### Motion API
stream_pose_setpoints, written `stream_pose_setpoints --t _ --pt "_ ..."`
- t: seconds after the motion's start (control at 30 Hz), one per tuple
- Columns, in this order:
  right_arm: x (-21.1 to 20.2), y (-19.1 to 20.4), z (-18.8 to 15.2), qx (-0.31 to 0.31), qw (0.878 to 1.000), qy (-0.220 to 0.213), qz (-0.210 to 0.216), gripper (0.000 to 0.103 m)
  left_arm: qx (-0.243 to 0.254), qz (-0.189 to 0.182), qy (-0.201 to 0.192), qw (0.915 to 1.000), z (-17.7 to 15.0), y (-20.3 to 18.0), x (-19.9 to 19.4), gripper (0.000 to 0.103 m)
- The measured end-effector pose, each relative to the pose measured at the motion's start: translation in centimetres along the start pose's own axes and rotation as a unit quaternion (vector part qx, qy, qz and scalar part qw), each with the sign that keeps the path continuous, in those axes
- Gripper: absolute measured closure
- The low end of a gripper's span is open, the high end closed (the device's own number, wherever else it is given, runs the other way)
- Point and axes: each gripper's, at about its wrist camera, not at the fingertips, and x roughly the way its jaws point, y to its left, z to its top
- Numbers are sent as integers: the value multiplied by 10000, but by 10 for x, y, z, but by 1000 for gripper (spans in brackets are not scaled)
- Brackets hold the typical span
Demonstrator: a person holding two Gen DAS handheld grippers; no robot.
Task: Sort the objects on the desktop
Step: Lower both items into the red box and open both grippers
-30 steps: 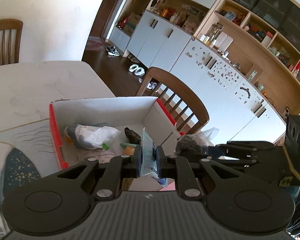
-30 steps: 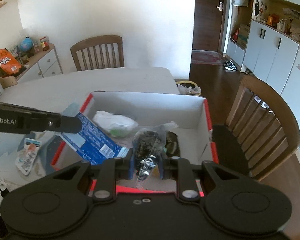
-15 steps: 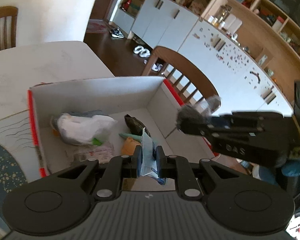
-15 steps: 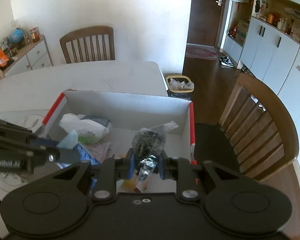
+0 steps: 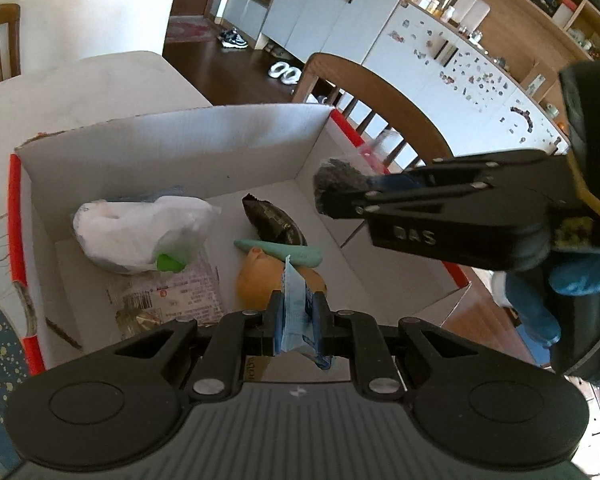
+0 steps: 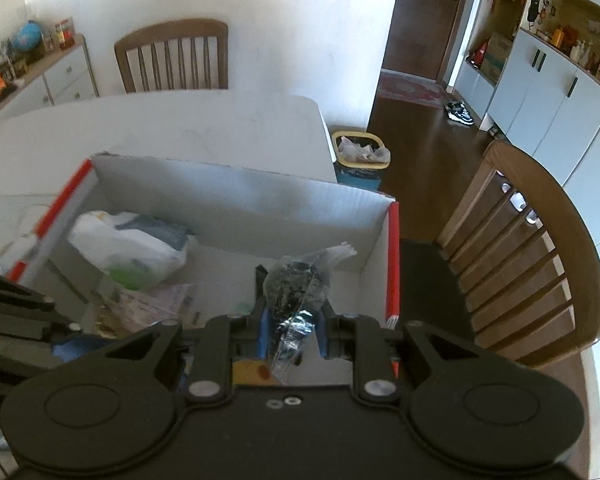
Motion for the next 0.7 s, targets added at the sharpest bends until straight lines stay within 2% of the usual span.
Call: stream_pose_setpoints --t 0.13,0.27,0.37,0.47,0.7 --pt "17 -1 3 -117 9998 89 -157 81 256 63 16 9997 0 -5 4 90" --pt "31 6 5 -375 9987 152 -299 81 409 12 160 9990 -1 -7 8 90" --pt "42 12 3 -525 9976 260 -364 81 553 108 320 9979 -2 -9 14 90" --pt "51 13 0 -553 9971 318 -406 81 491 112 505 9975 -5 -5 20 90" --pt "59 12 -3 -555 9970 345 -416 78 341 109 629 9974 -3 5 21 90"
